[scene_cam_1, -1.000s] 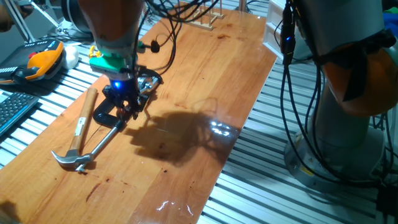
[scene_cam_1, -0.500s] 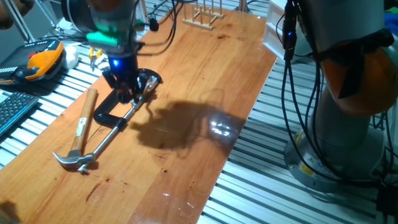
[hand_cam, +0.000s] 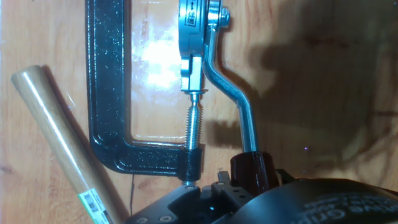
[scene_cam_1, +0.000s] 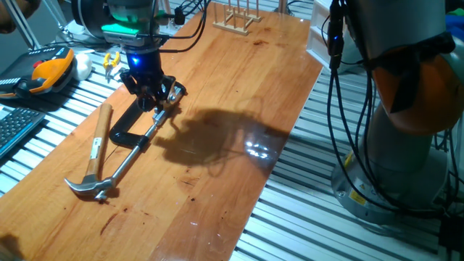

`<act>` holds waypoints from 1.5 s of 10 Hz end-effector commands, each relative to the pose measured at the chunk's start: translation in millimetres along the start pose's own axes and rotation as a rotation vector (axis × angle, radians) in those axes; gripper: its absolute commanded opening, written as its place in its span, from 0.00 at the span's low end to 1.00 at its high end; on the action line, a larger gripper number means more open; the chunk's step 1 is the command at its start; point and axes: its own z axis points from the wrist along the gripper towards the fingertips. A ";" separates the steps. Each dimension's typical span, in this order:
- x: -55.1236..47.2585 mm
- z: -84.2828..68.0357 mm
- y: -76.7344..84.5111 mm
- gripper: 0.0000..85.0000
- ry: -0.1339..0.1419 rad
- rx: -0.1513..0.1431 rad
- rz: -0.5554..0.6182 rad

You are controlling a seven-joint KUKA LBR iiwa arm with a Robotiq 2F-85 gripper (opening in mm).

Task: Pull up the lever

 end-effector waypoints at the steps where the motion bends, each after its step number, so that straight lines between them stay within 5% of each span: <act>1: -4.6 -4.4 1.1 0.00 0.014 0.007 0.001; 6: -9.9 -9.4 2.1 0.00 0.024 0.002 -0.004; 8: -14.6 -14.0 3.0 0.00 0.058 0.007 0.001; 10: -12.8 -14.7 1.2 0.00 0.058 -0.020 0.013; 13: -10.5 -14.0 2.1 0.00 0.059 -0.015 0.026; 14: -10.1 -14.0 2.2 0.20 0.058 -0.012 0.032; 15: -9.6 -14.2 2.1 0.20 0.052 -0.006 0.043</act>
